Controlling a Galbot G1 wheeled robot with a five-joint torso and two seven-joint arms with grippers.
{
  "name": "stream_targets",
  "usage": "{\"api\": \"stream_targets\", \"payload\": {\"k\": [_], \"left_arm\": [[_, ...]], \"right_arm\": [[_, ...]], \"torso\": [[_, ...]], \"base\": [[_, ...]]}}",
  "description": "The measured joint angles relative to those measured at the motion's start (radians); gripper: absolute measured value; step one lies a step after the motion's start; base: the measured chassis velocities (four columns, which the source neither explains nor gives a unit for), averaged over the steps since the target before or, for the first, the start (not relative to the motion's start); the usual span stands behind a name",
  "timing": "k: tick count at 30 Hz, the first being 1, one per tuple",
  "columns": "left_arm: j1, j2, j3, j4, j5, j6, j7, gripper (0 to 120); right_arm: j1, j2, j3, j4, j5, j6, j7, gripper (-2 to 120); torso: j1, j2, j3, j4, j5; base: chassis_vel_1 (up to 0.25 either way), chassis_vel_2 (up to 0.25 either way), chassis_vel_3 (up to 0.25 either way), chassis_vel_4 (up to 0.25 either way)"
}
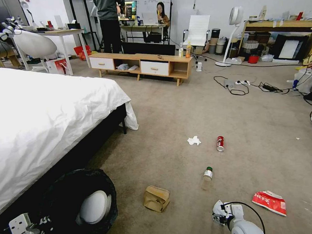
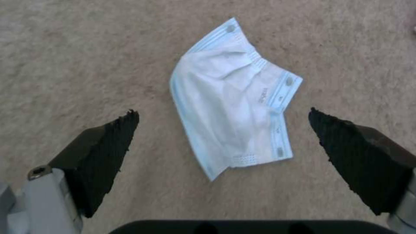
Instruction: Pick up the trash bin and place the garbage on the floor into it.
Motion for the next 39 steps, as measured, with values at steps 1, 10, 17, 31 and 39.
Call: {"api": "stream_targets", "payload": {"k": [1, 10, 17, 31, 39], "left_arm": [[0.0, 0.0, 0.0, 0.0, 0.0, 0.0, 0.0, 2], [-0.004, -0.005, 0.003, 0.004, 0.008, 0.0, 0.002, 2], [-0.002, -0.007, 0.002, 0.005, 0.009, 0.0, 0.003, 2], [0.003, -0.007, -0.002, 0.004, 0.011, 0.0, 0.005, 2], [0.003, -0.005, 0.0, 0.008, 0.014, 0.0, 0.006, 2]], "right_arm": [[0.0, 0.0, 0.0, 0.0, 0.0, 0.0, 0.0, 100], [0.024, -0.004, 0.004, -0.044, -0.002, 0.022, -0.008, 100], [0.042, 0.008, -0.002, -0.084, -0.009, 0.045, -0.014, 99], [0.079, 0.05, -0.018, -0.179, -0.035, 0.103, -0.028, 90], [0.081, 0.054, -0.018, -0.201, -0.051, 0.117, -0.03, 62]], "torso": [[0.0, 0.0, 0.0, 0.0, 0.0], [0.0, 0.0, 0.0, 0.0, 0.0], [0.0, 0.0, 0.0, 0.0, 0.0], [0.0, 0.0, 0.0, 0.0, 0.0], [0.0, 0.0, 0.0, 0.0, 0.0]], "base": [[0.0, 0.0, 0.0, 0.0], [0.0, 0.0, 0.0, 0.0], [0.0, 0.0, 0.0, 0.0], [0.0, 0.0, 0.0, 0.0], [0.0, 0.0, 0.0, 0.0]]}}
